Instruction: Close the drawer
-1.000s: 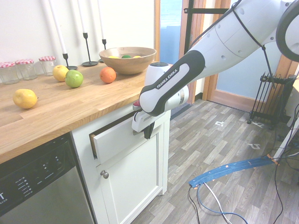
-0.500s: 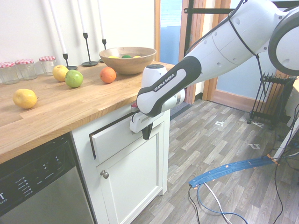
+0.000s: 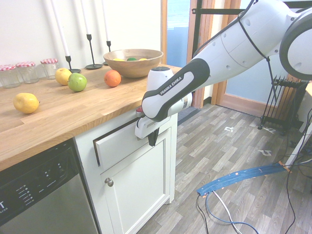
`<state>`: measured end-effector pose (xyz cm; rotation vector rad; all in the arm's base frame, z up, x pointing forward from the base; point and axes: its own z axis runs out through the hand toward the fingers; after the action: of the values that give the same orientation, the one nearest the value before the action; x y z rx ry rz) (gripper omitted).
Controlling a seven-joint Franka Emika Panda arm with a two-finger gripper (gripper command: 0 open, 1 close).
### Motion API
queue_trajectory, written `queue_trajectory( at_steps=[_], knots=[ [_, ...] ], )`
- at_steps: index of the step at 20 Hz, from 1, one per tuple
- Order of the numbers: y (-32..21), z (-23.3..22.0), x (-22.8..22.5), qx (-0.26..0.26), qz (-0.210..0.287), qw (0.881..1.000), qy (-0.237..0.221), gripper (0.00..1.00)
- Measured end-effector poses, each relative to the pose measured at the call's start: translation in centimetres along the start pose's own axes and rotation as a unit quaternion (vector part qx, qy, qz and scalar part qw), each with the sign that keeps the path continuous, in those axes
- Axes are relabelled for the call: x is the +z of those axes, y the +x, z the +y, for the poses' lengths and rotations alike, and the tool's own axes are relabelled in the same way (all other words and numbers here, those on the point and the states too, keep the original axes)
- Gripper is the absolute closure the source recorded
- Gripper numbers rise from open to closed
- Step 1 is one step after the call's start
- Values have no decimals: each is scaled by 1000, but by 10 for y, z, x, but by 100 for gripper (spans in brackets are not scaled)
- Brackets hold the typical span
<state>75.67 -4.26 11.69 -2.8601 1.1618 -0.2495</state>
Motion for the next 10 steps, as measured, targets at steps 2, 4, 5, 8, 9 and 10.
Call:
queue_trajectory(
  at_steps=[2,4,5,8,9,10],
  knots=[
    [-5,1,-2,-1,1,1000,0,100],
    [-14,6,-7,0,-5,1000,-5,100],
    [-18,11,-10,1,-10,1000,-9,100],
    [-28,25,-26,7,-22,1000,-17,100],
    [-31,31,-32,9,-26,999,-20,100],
    [-34,36,-40,10,-29,999,-23,100]
  ],
)
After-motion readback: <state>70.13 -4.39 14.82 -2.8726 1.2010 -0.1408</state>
